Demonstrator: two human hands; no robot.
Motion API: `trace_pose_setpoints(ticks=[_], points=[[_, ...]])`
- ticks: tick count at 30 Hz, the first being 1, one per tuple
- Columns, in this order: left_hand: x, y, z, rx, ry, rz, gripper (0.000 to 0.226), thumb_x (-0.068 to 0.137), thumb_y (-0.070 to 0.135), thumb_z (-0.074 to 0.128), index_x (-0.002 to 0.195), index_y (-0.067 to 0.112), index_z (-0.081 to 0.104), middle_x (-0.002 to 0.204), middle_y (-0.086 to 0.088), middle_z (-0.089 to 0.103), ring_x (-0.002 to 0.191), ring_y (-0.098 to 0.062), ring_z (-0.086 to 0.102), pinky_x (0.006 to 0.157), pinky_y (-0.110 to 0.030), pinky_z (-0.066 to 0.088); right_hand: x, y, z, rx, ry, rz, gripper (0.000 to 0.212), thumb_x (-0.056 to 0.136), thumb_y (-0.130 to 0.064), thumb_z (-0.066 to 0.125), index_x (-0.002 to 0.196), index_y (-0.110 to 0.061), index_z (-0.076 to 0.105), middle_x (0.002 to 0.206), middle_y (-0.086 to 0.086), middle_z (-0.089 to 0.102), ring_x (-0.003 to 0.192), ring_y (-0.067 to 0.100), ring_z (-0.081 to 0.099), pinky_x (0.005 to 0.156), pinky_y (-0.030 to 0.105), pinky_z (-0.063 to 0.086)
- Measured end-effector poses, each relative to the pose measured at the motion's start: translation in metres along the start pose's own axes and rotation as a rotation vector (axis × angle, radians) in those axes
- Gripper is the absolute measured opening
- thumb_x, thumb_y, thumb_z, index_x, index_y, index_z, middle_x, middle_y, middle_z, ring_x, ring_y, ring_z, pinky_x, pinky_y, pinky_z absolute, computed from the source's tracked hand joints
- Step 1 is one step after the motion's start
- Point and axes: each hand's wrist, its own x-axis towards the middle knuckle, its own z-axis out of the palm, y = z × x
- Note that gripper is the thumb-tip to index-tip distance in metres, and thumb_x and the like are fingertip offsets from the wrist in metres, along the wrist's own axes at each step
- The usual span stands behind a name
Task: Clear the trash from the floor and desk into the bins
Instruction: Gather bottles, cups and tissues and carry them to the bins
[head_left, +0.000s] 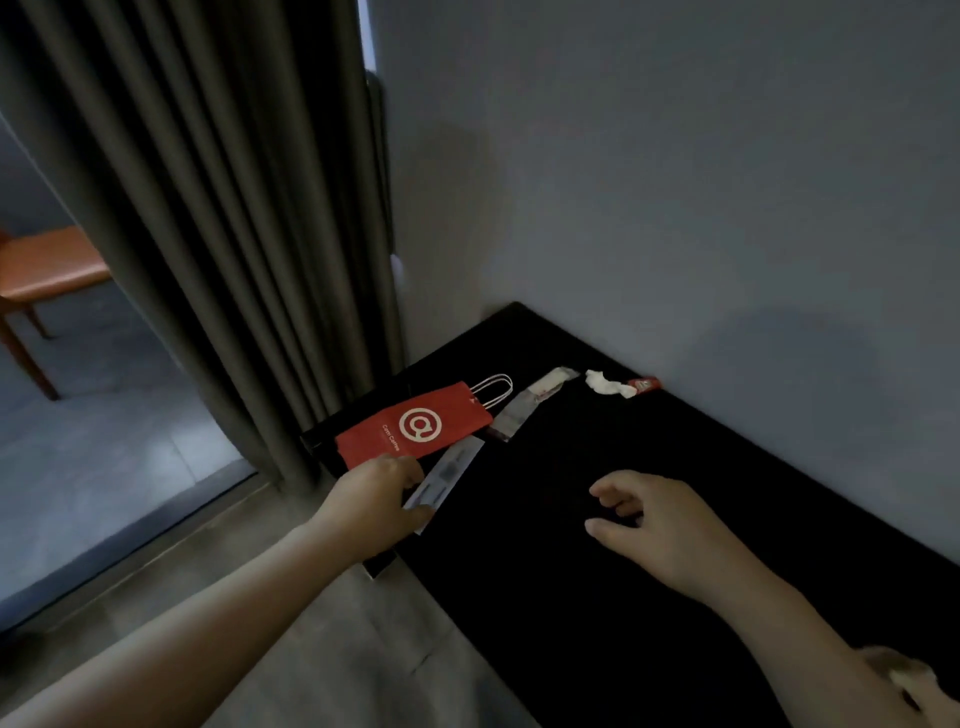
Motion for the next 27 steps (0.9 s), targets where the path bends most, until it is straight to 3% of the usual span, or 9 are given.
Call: trace_pose_setpoints(ticks=[9, 13, 17, 21, 24, 27], points=[[0.090, -0.033, 0.050, -0.019, -0.196, -0.071, 0.038, 0.084, 0.044, 0.064, 0.106, 0.014, 0.059, 0.102, 0.000, 0.065, 0.089, -0.014, 0.061, 0.073, -0.027, 0.050, 0.076, 0.028, 0.021, 0.066, -0.041, 0.146, 0.027, 0.075, -0.057, 0.068, 0.093, -0.062, 0.049, 0.100, -0.033, 0.055, 0.090, -0.018, 0.054, 0.063, 0.008, 0.043], [0.128, -0.037, 0.070, -0.022, -0.236, -0.100, 0.037, 0.085, 0.042, 0.065, 0.107, 0.012, 0.057, 0.099, 0.000, 0.060, 0.090, -0.014, 0.057, 0.069, -0.022, 0.038, 0.122, 0.050, 0.025, 0.132, -0.079, 0.158, 0.025, 0.076, -0.056, 0.069, 0.092, -0.063, 0.051, 0.100, -0.029, 0.058, 0.090, -0.022, 0.052, 0.064, 0.008, 0.045], [0.161, -0.037, 0.090, -0.011, -0.288, -0.106, 0.031, 0.084, 0.040, 0.065, 0.089, 0.014, 0.051, 0.086, 0.001, 0.053, 0.089, -0.019, 0.060, 0.067, -0.025, 0.040, 0.159, 0.064, 0.028, 0.181, -0.136, 0.157, 0.027, 0.079, -0.050, 0.069, 0.095, -0.059, 0.050, 0.102, -0.027, 0.058, 0.092, -0.021, 0.051, 0.066, 0.006, 0.044], [0.181, -0.036, 0.111, 0.100, -0.374, -0.085, 0.049, 0.083, 0.047, 0.065, 0.116, 0.013, 0.051, 0.115, -0.003, 0.053, 0.106, -0.018, 0.055, 0.087, -0.029, 0.047, 0.183, 0.075, 0.033, 0.204, -0.131, 0.181, 0.027, 0.083, -0.043, 0.069, 0.105, -0.047, 0.053, 0.104, -0.022, 0.058, 0.093, -0.010, 0.055, 0.068, 0.005, 0.044], [0.194, -0.036, 0.122, 0.165, -0.399, -0.069, 0.059, 0.081, 0.050, 0.066, 0.124, 0.014, 0.047, 0.123, -0.006, 0.050, 0.111, -0.021, 0.051, 0.092, -0.031, 0.045, 0.192, 0.081, 0.035, 0.217, -0.121, 0.209, 0.028, 0.084, -0.042, 0.069, 0.108, -0.042, 0.055, 0.104, -0.019, 0.058, 0.094, -0.007, 0.056, 0.072, 0.008, 0.045], [0.206, -0.036, 0.130, 0.246, -0.394, 0.008, 0.059, 0.083, 0.040, 0.064, 0.131, 0.016, 0.042, 0.126, -0.006, 0.047, 0.117, -0.020, 0.045, 0.091, -0.029, 0.040, 0.196, 0.086, 0.036, 0.230, -0.079, 0.255, 0.026, 0.083, -0.041, 0.069, 0.103, -0.046, 0.053, 0.101, -0.021, 0.058, 0.092, -0.008, 0.056, 0.069, 0.008, 0.045]])
